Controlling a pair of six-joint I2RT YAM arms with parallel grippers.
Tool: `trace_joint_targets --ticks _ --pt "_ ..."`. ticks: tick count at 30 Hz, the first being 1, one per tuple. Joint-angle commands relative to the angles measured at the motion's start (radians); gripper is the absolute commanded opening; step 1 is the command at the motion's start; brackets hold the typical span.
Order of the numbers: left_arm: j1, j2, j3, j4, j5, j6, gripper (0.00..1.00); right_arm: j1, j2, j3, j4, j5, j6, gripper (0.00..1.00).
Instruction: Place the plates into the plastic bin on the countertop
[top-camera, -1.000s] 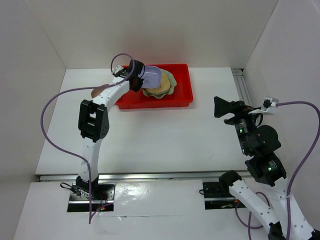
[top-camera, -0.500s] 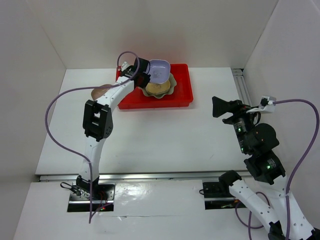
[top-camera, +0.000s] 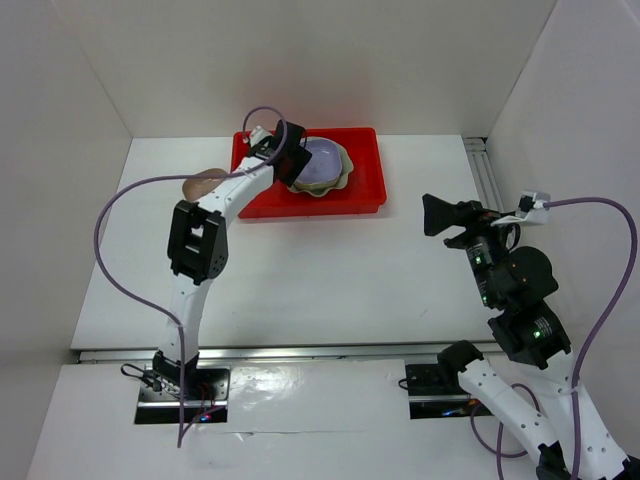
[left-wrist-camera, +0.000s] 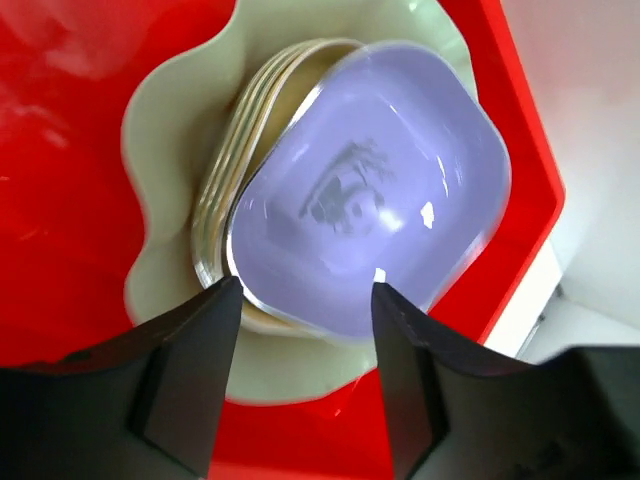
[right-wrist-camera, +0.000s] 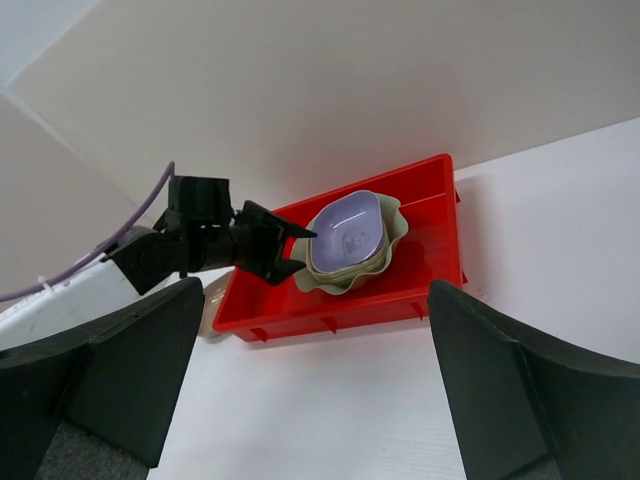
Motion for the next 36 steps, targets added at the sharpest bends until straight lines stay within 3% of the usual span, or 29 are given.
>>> trace_joint_targets --ticks 1,6,8,11,19,23,27,36 --pt "-0.025 -0.176 -0.031 0.056 -0.085 0.051 0.69 -0.003 0.015 0.018 0.009 -0.016 -0.016 1.0" --pt "-0.062 -0.374 -0.147 0.153 -0.251 0.215 0.99 -0.003 0.015 0.018 0.009 -0.025 -0.016 1.0" --pt "-0.062 -0.476 -0.196 0.173 -0.306 0.257 0.99 -0.003 0.024 0.018 0.009 -0.035 -0.016 1.0" --pt "0.034 -0.595 -0.33 0.22 -0.348 0.343 0.99 -0.003 0.024 0.018 0.009 -0.047 -0.016 1.0" --pt "0.447 -0.652 -0.506 0.183 -0.049 0.407 0.98 -0.003 0.033 0.018 0.018 -0.128 -0.016 1.0" --pt "0.599 -0.539 -0.479 0.17 0.109 0.489 0.93 -0.003 0.053 0.018 0.03 -0.214 -0.053 1.0" --pt "0.631 -0.36 -0.404 0.151 0.23 0.585 0.92 -0.003 0.081 0.009 0.053 -0.304 -0.071 1.0" --pt "0.641 -0.151 -0.393 0.151 0.27 0.628 0.84 -0.003 0.142 -0.03 0.121 -0.343 -0.071 1.0"
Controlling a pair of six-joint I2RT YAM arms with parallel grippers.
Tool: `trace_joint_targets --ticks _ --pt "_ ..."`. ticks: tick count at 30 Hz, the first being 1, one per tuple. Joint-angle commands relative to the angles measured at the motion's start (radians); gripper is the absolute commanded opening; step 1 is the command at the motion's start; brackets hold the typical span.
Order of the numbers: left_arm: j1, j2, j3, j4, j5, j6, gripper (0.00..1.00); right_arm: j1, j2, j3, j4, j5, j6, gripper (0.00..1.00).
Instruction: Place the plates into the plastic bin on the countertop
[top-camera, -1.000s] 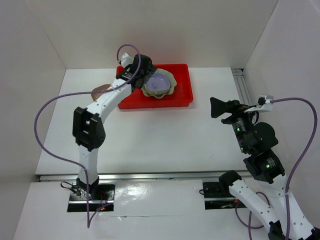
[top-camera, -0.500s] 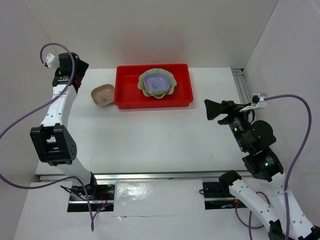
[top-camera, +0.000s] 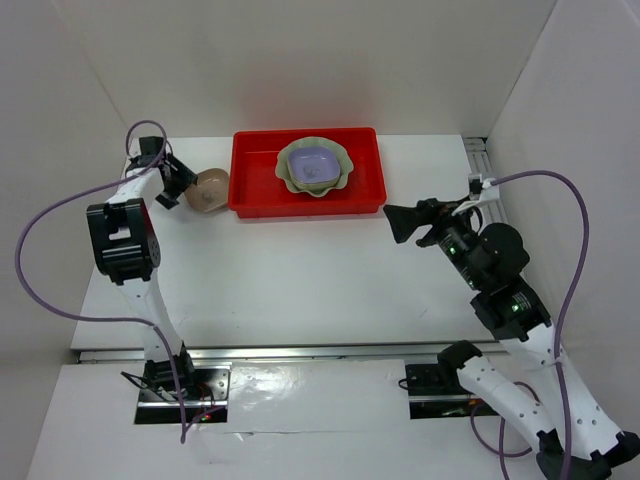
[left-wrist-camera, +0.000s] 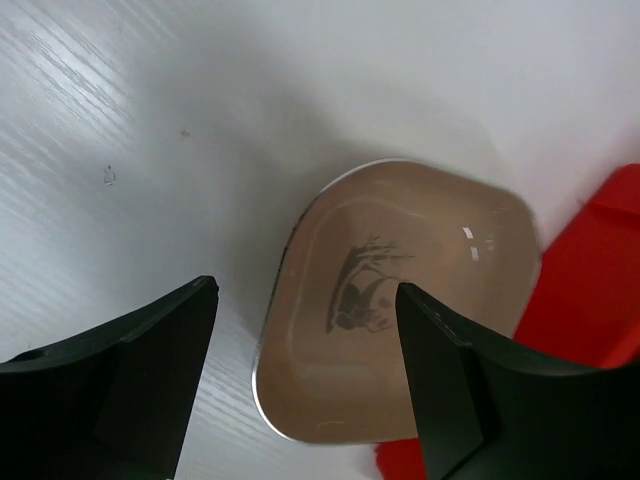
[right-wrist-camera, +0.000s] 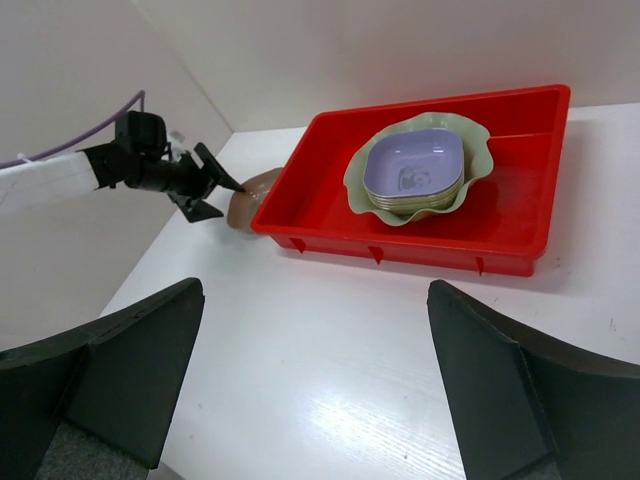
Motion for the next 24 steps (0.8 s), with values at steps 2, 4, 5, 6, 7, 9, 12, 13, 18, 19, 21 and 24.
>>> trace_joint_targets --ticks 2,4,5,6,7,9,12,13,18,19,21,24 --pt "0.006 0.068 0.053 -0.006 0.039 0.042 0.83 -0.003 0.028 -0.017 0.096 -0.034 -0.018 1.0" --pt "0.006 0.1 0.064 -0.027 0.028 0.042 0.78 -0.003 0.037 -0.017 0.105 -0.034 -0.018 1.0" --pt "0.006 0.11 0.075 -0.027 0.028 0.042 0.75 -0.003 0.048 -0.017 0.105 -0.034 -0.018 1.0" --pt "0.006 0.11 0.075 -0.027 0.016 0.042 0.71 -0.003 0.048 -0.026 0.105 -0.034 -0.018 1.0" --pt "0.006 0.122 0.085 -0.053 -0.001 0.042 0.6 -0.003 0.048 -0.026 0.116 -0.025 -0.018 1.0" --pt "-0.005 0.122 0.086 -0.054 -0.032 0.042 0.5 -0.003 0.048 -0.026 0.116 -0.025 -0.018 1.0" --pt "-0.005 0.143 0.11 -0.095 -0.081 0.042 0.31 -0.003 0.048 -0.026 0.116 -0.025 -0.018 1.0" --pt "-0.005 0.144 0.122 -0.116 -0.096 0.042 0.26 -0.003 0.048 -0.035 0.116 -0.025 -0.018 1.0" --pt "0.013 0.179 0.199 -0.24 -0.14 0.021 0.0 -0.003 0.039 -0.035 0.116 -0.016 -0.018 1.0" --pt "0.024 0.179 0.213 -0.253 -0.153 0.01 0.0 -0.003 0.039 -0.035 0.116 -0.016 -0.018 1.0" --pt "0.036 0.145 0.213 -0.279 -0.13 -0.027 0.0 -0.003 0.039 -0.035 0.107 -0.007 -0.018 1.0" --pt "0.05 0.026 0.152 -0.27 -0.121 -0.077 0.0 -0.003 0.029 -0.035 0.107 -0.007 -0.007 1.0"
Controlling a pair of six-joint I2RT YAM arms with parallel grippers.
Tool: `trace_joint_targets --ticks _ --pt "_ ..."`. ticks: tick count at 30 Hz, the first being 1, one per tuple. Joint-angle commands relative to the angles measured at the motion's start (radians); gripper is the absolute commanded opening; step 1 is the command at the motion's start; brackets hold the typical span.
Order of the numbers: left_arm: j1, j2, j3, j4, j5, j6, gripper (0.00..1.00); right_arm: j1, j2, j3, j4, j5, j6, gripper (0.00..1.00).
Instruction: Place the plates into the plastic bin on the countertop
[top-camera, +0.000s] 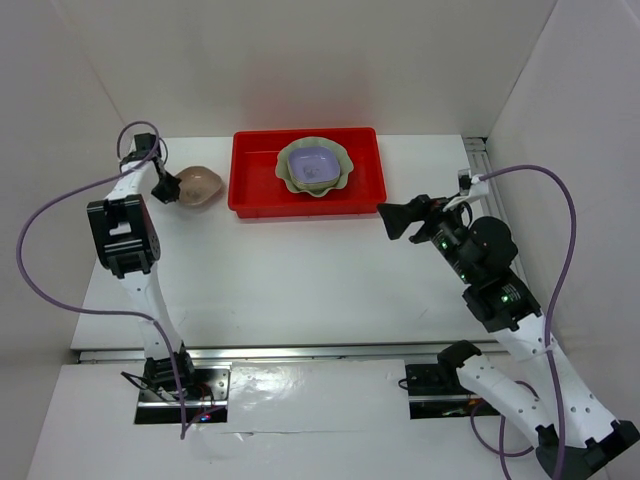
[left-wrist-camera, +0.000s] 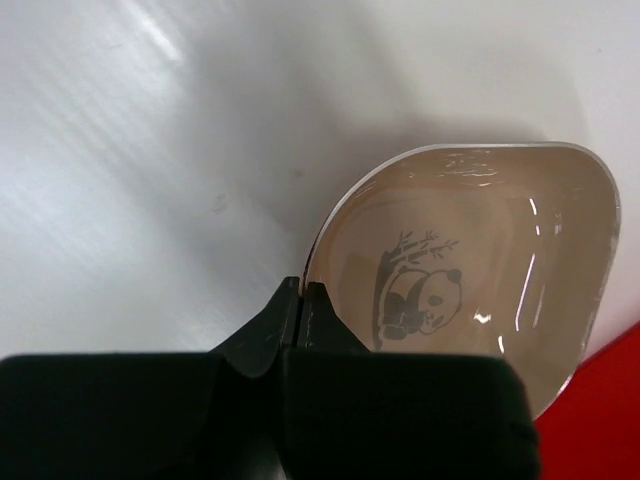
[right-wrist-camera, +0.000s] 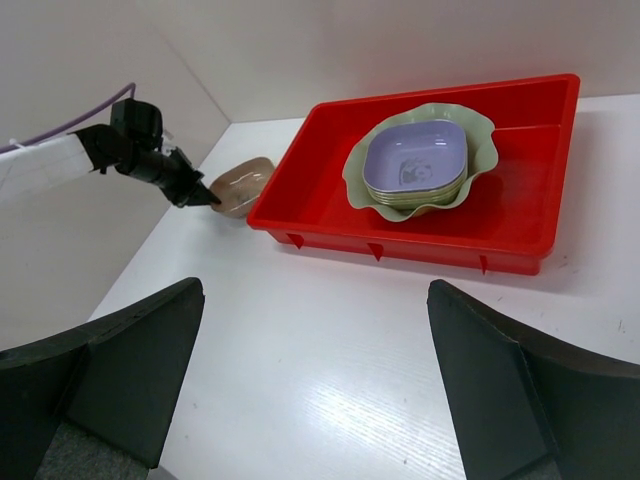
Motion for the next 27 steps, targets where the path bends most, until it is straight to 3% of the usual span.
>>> trace_joint_targets --ticks 1,10,13,20,27 --pt "0.022 -0.146 -0.049 -0.049 -0.023 -0.051 0.0 -0.003 -0.018 -0.006 0.046 0.012 -0.008 1.0" --pt "-0.139 -0.493 -0.098 0.081 -0.229 0.018 0.0 -0.003 -0.063 0.003 0.026 0.012 0.011 1.0" --pt "-0.182 -0.534 -0.098 0.13 -0.171 0.07 0.0 -0.003 -0.072 0.012 0.003 0.023 0.011 1.0" --pt "-0.314 -0.407 -0.07 0.251 0.102 0.128 0.0 -0.003 -0.072 0.023 0.003 0.023 0.029 1.0" --pt "-0.458 -0.184 0.111 0.316 0.197 0.122 0.0 -0.003 -0.081 0.052 -0.02 0.023 0.02 1.0"
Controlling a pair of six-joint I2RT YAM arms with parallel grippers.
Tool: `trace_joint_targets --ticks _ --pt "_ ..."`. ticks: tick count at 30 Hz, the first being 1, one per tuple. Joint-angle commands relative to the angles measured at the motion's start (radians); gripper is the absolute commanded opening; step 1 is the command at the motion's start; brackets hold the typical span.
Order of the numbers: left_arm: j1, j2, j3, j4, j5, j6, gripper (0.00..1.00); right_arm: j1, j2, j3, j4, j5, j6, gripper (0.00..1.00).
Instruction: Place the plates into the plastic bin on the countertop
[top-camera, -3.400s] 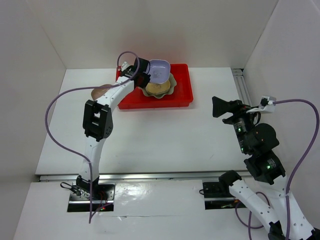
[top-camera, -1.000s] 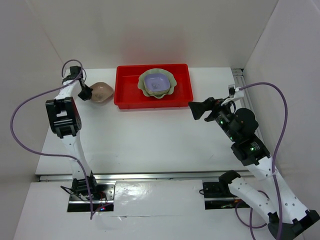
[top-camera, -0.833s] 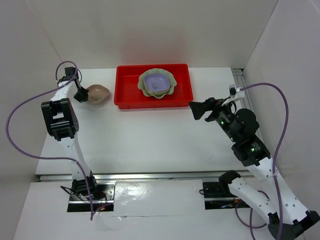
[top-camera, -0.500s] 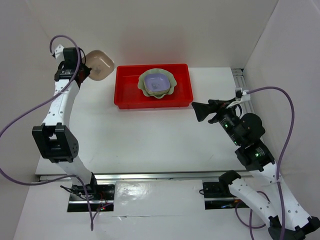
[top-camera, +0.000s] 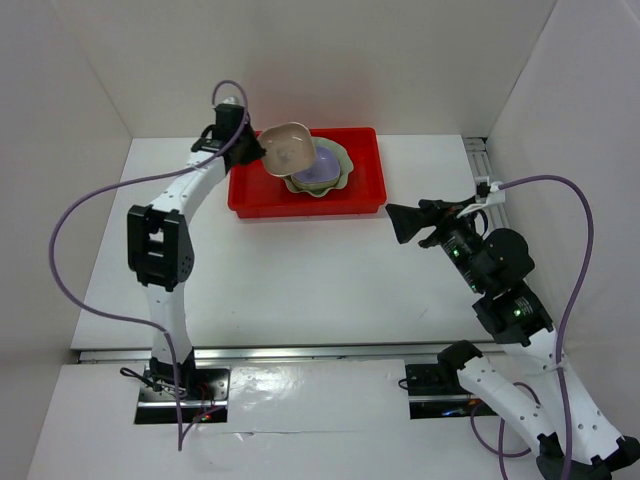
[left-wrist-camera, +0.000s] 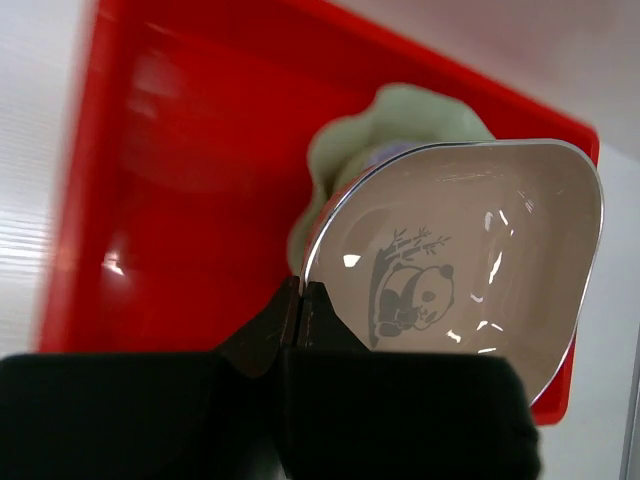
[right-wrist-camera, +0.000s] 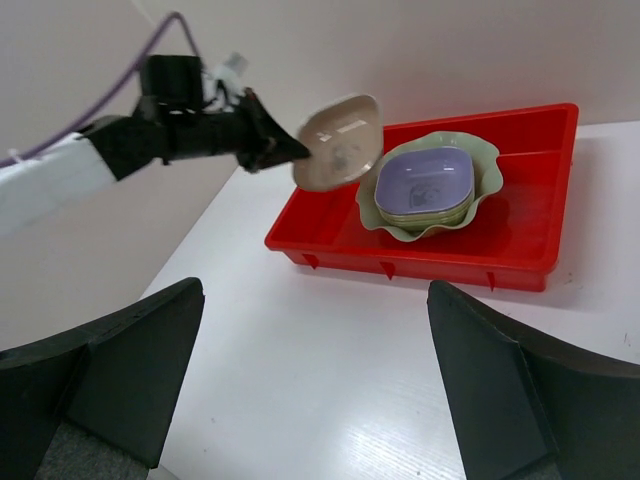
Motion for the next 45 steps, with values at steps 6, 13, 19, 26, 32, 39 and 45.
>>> trace_joint_targets --ticks 6,13,19,26,32,39,45 --pt "-0.065 0.112 0.15 0.122 0.109 -0.065 0.0 -0.003 -0.021 0.044 -0.024 0.019 -0.004 1.0" --pt "-0.128 0.205 0.221 0.067 0.015 -0.056 0.0 -0.003 -0.021 0.024 -0.024 0.03 -0.013 1.0" --pt "-0.138 0.26 0.258 0.091 0.006 -0.056 0.0 -0.003 -0.021 0.006 -0.024 0.03 -0.013 1.0" --pt "-0.138 0.289 0.313 0.077 -0.055 -0.056 0.17 -0.003 -0.03 -0.025 -0.013 0.051 -0.013 1.0" --pt "-0.138 0.289 0.362 0.068 -0.092 -0.056 0.33 -0.003 -0.03 -0.034 -0.013 0.051 -0.013 1.0" --pt "-0.138 0.277 0.372 0.047 -0.092 -0.037 0.6 -0.003 -0.021 -0.034 -0.013 0.051 -0.013 1.0" --pt "-0.138 0.07 0.244 -0.046 -0.146 -0.014 0.78 -0.003 0.014 0.009 -0.056 0.096 -0.022 1.0"
